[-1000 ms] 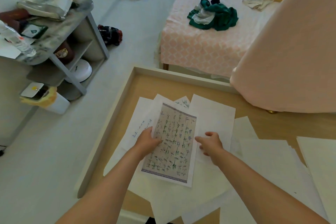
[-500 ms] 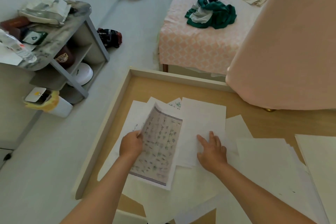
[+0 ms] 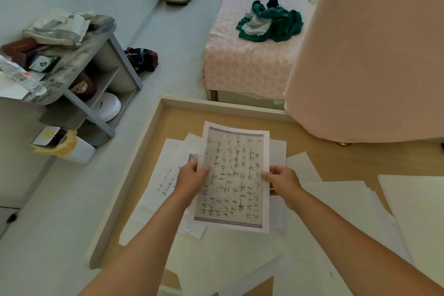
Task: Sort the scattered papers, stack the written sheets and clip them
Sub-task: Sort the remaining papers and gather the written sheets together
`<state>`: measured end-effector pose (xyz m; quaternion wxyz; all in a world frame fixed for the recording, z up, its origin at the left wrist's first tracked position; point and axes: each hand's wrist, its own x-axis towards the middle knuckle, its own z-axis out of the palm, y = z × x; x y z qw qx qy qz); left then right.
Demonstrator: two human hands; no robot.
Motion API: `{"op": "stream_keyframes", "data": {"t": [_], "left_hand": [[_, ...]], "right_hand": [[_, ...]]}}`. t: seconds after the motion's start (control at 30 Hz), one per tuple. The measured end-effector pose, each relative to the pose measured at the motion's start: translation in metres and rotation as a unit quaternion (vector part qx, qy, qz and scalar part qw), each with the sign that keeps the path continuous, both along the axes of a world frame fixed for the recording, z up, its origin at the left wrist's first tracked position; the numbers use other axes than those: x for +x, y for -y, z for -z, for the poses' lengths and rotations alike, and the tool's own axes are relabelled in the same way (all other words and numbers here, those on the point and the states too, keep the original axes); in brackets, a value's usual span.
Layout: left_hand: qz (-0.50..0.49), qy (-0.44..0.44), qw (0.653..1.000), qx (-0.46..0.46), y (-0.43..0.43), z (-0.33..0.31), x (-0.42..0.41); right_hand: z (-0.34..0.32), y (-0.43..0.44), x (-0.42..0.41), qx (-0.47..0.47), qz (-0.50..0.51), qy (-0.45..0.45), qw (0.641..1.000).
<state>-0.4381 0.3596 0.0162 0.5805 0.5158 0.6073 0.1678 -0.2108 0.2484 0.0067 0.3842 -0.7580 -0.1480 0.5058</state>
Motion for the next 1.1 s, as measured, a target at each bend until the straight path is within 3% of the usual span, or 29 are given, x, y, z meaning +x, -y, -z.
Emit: {"op": "stream_keyframes", "data": {"t": [0.1, 0.17, 0.3, 0.47, 0.6, 0.7, 0.77, 0.83, 0.93, 1.0, 1.1], "left_hand": [[0.077, -0.087, 0.993, -0.014, 0.011, 0.024, 0.023], [0.093, -0.129, 0.987, -0.015, 0.016, 0.037, 0.036], [0.057, -0.076, 0.991, -0.09, 0.024, 0.045, 0.058], [0.091, -0.101, 0.984, -0.118, 0.029, 0.056, 0.058], [0.223, -0.132, 0.963, -0.076, 0.031, 0.058, 0.052], [0.246, -0.183, 0.951, 0.037, 0.018, 0.057, 0.047], [0.258, -0.241, 0.921, 0.166, 0.005, 0.054, 0.041], [0.303, -0.315, 0.86, 0.262, -0.012, 0.053, 0.034], [0.406, -0.381, 0.787, 0.265, -0.043, 0.058, 0.025], [0.451, -0.38, 0.774, 0.232, -0.062, 0.061, 0.024], [0.473, -0.389, 0.747, 0.257, -0.081, 0.062, 0.026]], "right_hand": [[0.019, 0.014, 0.016, -0.112, -0.01, 0.177, 0.978], [0.035, 0.019, 0.018, -0.152, -0.016, 0.224, 0.962], [0.047, 0.014, 0.009, -0.174, 0.008, 0.195, 0.965], [0.049, 0.018, 0.011, -0.163, 0.044, 0.109, 0.98], [0.046, 0.028, 0.015, -0.115, 0.011, 0.139, 0.984], [0.038, 0.03, 0.017, -0.072, 0.034, 0.172, 0.982], [0.035, 0.032, 0.022, -0.052, 0.037, 0.193, 0.979], [0.033, 0.037, 0.028, -0.038, 0.039, 0.199, 0.979], [0.036, 0.046, 0.037, -0.044, 0.031, 0.183, 0.982], [0.039, 0.051, 0.04, -0.061, 0.027, 0.161, 0.985], [0.044, 0.054, 0.039, -0.094, 0.007, 0.153, 0.984]]}}
